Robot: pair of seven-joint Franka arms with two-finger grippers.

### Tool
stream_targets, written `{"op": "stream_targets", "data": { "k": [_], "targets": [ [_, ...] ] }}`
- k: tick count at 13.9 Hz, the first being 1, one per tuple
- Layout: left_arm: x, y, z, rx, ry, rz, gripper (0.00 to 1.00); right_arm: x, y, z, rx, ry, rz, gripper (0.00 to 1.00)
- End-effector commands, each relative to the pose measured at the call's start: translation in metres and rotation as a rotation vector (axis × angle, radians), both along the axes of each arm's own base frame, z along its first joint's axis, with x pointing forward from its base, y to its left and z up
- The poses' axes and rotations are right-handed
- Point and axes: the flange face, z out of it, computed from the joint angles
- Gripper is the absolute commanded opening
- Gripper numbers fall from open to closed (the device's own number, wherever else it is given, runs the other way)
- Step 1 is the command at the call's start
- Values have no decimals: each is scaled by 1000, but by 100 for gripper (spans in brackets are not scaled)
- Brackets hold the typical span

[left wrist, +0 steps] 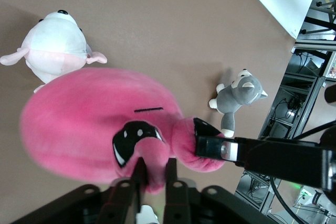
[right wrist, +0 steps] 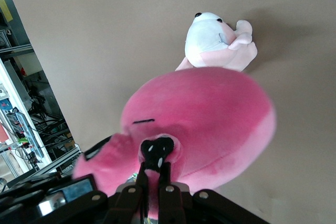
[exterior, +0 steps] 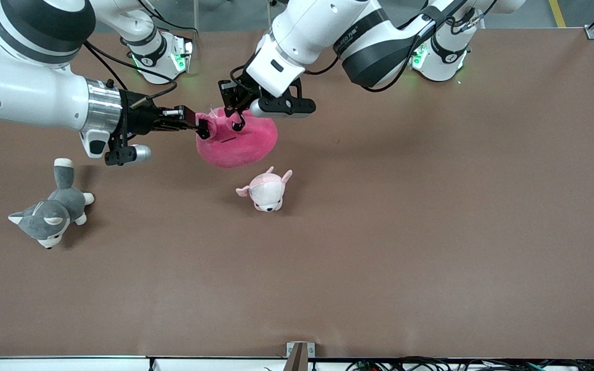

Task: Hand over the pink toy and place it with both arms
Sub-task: 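Open the left gripper and withdraw it while the right gripper holds the plush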

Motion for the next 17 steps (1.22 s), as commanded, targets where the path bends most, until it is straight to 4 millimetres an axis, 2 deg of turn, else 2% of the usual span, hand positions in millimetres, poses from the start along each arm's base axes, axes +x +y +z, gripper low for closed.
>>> {"op": "stream_targets", "data": {
  "k": [1,3,5,6,8,11,13,15,16,17],
  "targets": [
    [27,21,1,8,-12,50,100,-2,3,3,13,15,-10,1],
    [45,42,-8,110,-55,66,100,-2,1,3,15,12,-6,1],
    [64,72,-16,284,-145,48,100,1,-6,3,17,9,-13,1],
    [84,103,-19,369,-150,50,100,2,-11,2,12,9,-18,1],
    [111,164,-15,479,-142,-12,100,17,-45,-4,15,1,-60,1],
    [148,268,-7,589,-88,-6,100,40,-98,-33,26,-3,-87,1],
    [154,318,9,675,-96,-21,100,51,-134,-53,34,-5,-104,1],
    [159,364,25,730,-133,-120,100,61,-164,-82,22,11,-103,1],
    [157,389,32,754,-121,-161,100,67,-174,-91,14,13,-106,1],
    [153,405,38,767,-114,-217,100,73,-186,-102,9,20,-113,1]
  ]
}}
